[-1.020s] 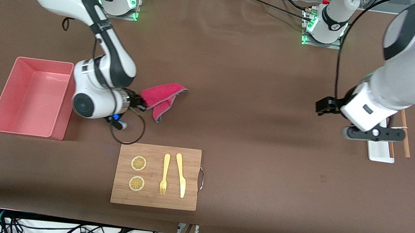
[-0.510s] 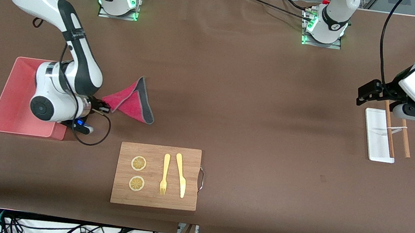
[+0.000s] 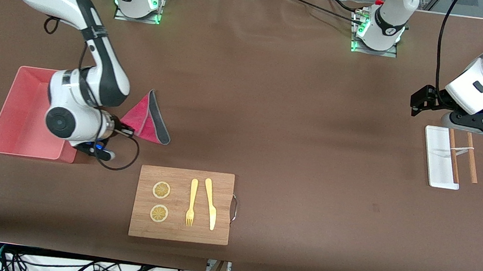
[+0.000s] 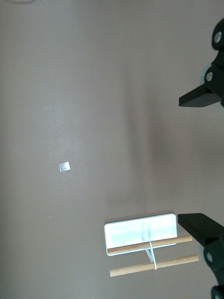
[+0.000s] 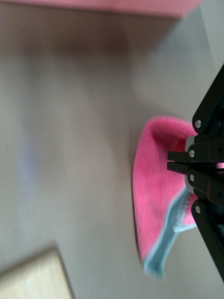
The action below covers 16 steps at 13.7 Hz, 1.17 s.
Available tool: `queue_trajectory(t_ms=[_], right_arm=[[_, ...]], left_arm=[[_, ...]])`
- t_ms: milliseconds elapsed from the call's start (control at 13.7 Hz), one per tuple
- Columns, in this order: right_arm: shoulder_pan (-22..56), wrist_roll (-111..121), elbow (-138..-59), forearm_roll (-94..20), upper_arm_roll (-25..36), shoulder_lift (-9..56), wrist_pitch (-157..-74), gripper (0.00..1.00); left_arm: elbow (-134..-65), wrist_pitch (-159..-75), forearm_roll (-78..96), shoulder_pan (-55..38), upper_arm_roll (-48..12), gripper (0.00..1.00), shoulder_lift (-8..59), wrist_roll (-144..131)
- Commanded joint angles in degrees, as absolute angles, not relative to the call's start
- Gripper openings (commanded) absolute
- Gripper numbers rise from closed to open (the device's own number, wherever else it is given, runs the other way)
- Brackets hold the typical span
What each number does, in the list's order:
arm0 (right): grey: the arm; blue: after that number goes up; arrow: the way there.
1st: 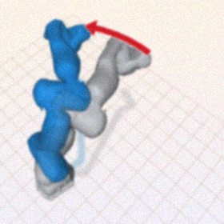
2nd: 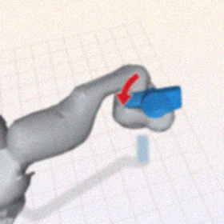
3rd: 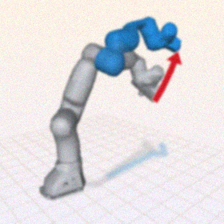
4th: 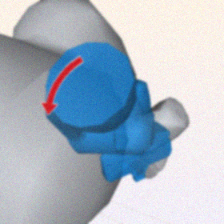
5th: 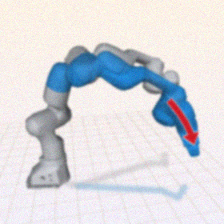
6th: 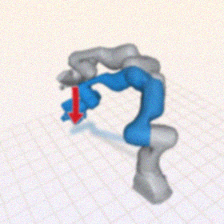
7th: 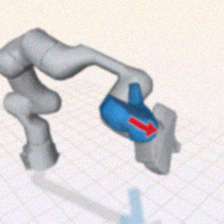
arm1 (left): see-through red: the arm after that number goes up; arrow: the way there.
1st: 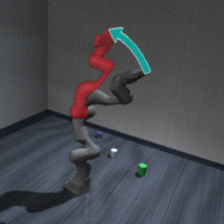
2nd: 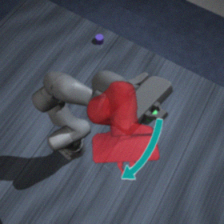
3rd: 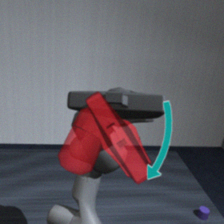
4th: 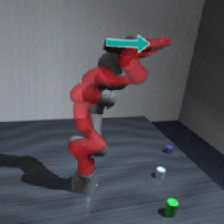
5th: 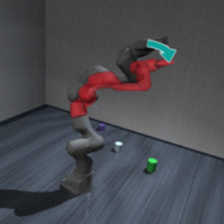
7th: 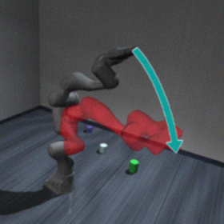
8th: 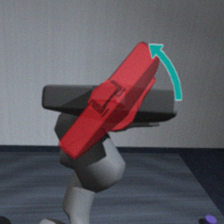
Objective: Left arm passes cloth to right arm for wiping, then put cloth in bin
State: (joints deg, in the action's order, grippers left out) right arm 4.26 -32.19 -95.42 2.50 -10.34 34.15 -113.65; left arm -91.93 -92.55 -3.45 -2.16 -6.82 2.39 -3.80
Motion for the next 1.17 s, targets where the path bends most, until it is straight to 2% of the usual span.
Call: queue_trajectory(t_ms=[0, 510, 801, 1093], right_arm=[[5.44, -41.54, -95.19, 3.87, -13.61, 35.5, -117.15, 0.0], [13.0, -62.72, -93.78, 3.52, -18.27, 39.28, -126.29, 0.0], [14.85, -73.8, -91.5, 3.34, -22.84, 41.13, -129.8, 0.0], [14.86, -76.65, -91.32, 3.6, -24.26, 41.57, -133.16, 0.0]], left_arm=[[-91.14, -91.76, -3.6, -1.67, -7.65, 1.0, 2.2, -3.16], [-89.13, -92.37, -2.46, -1.93, -7.65, 1.0, 3.86, -2.99], [-89.03, -92.37, -2.46, -1.85, -7.65, 1.0, 4.13, -2.81], [-89.03, -92.37, -2.46, -1.93, -7.65, 1.0, 4.13, -2.81]])
